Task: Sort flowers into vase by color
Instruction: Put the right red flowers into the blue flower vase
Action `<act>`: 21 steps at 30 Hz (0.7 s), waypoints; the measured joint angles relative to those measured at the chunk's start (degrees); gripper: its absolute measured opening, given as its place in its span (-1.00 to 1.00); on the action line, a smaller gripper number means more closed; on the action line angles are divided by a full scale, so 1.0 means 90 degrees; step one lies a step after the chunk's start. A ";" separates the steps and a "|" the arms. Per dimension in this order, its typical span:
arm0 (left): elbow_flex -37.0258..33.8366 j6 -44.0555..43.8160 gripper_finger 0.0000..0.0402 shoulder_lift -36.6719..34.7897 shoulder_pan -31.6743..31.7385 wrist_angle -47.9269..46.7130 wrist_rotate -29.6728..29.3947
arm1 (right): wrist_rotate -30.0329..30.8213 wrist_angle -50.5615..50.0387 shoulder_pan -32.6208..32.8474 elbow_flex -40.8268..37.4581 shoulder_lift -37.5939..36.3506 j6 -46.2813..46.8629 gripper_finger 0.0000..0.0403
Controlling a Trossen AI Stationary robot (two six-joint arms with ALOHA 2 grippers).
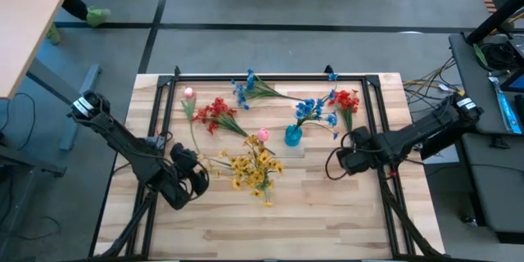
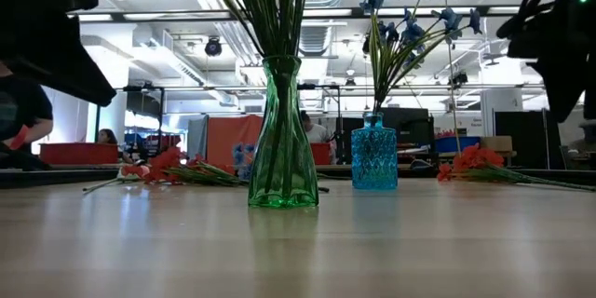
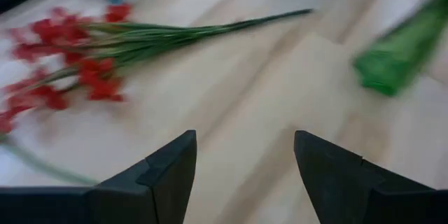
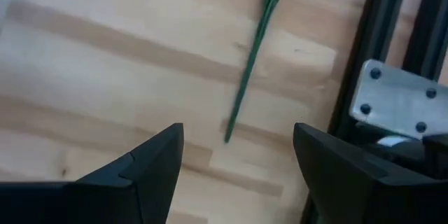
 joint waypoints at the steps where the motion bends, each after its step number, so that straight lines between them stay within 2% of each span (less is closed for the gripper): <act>1: 0.0000 -0.0184 0.12 -0.0003 0.0000 -0.0177 -0.0013 | 0.0032 0.0002 -0.0113 -0.0040 -0.0018 -0.0105 0.27; 12: 0.0000 -0.0448 0.12 0.0005 0.0000 -0.0513 -0.0067 | 0.0043 0.0552 -0.1524 -0.0305 0.0117 -0.1152 0.12; 18: 0.0000 -0.0448 0.12 0.0001 0.0000 -0.0648 -0.0105 | 0.0113 0.1100 -0.2444 -0.0327 0.0169 -0.2172 0.13; 21: 0.0000 -0.0446 0.12 0.0001 0.0000 -0.0668 -0.0104 | -0.0081 0.1061 -0.2953 -0.0370 0.0171 -0.2625 0.17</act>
